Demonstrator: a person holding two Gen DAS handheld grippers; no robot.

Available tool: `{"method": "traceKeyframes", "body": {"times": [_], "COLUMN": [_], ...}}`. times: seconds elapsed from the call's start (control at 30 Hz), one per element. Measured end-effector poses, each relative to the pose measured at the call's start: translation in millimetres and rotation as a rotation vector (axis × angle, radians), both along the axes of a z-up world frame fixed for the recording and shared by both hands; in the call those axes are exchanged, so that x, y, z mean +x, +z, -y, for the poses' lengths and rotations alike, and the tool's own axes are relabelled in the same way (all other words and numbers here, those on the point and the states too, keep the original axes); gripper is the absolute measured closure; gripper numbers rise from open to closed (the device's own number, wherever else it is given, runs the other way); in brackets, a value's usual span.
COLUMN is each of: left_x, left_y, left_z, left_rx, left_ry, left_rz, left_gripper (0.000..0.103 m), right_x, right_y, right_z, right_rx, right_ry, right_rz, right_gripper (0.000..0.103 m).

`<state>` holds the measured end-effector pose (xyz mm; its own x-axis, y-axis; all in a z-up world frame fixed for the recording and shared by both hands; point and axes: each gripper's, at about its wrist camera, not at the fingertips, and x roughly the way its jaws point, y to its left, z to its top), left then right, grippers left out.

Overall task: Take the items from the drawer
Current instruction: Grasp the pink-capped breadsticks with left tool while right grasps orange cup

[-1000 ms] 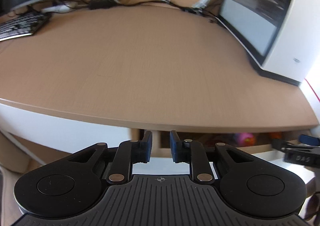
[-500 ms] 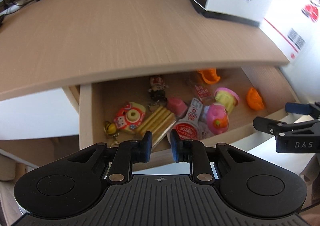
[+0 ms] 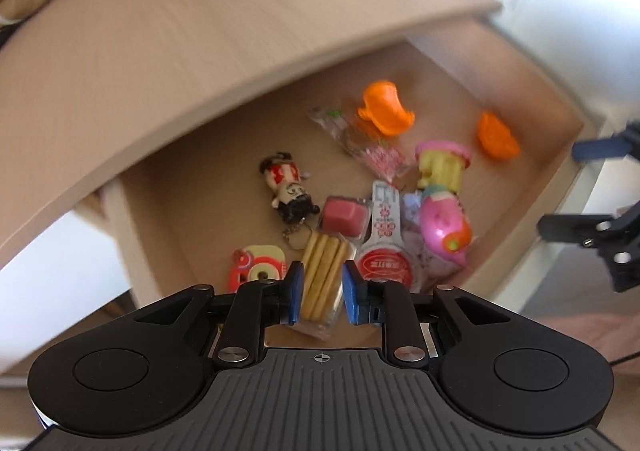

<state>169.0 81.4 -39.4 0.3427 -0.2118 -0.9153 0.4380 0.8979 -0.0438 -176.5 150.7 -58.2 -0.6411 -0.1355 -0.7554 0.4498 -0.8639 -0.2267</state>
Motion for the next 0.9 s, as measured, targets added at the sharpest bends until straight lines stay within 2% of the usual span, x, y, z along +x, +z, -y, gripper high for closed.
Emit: {"method": "traceKeyframes", "body": {"times": [0.1,0.2,0.23,0.4,0.43,0.47,0.6,0.67,0.7,0.77,0.9], "left_x": [12.3,27.8,32.9,50.5,55.4,60.4,71.6,75.2,76.4,78.3,86.4], "left_y": [-12.6,-22.7,-26.1,-46.0,-49.5,-51.7,-59.7,-58.5,-57.4,-50.4,-22.1], "left_z": [13.6,13.2,13.1,16.6,14.6,11.9,9.4,9.7,9.6,5.5,-21.1], "left_rx": [0.045,0.091,0.102,0.116,0.102,0.082,0.056,0.068,0.076,0.067,-0.080], "left_ry": [-0.088,-0.136,-0.150,-0.200,-0.187,-0.169,-0.142,-0.137,-0.142,-0.141,0.002], "left_rz": [-0.039,-0.067,-0.072,-0.135,-0.153,-0.165,-0.176,-0.188,-0.193,-0.177,-0.157], "left_gripper": [0.079,0.079,0.073,0.064,0.062,0.066,0.066,0.067,0.067,0.067,0.068], "right_x": [7.2,10.9,11.0,13.4,13.3,13.5,13.3,7.1,2.9,-4.9,-43.5], "right_y": [-3.1,-4.7,-4.2,-3.0,-2.7,-2.7,-3.2,-0.6,3.1,15.9,32.3], "right_z": [0.2,-0.3,-1.4,-7.5,-7.0,-6.8,-4.4,-0.1,1.8,5.3,21.2], "right_rx": [-0.002,0.001,0.000,-0.001,-0.001,-0.002,0.004,0.020,0.016,-0.014,-0.028], "right_ry": [-0.027,-0.032,-0.026,0.007,0.006,0.002,0.019,0.037,0.029,0.014,-0.007], "right_rz": [-0.017,-0.017,-0.014,-0.001,-0.001,-0.001,-0.001,0.028,0.033,-0.008,-0.045], "right_gripper": [0.000,0.000,0.000,0.000,0.000,0.000,0.000,0.004,0.010,0.010,0.010]}}
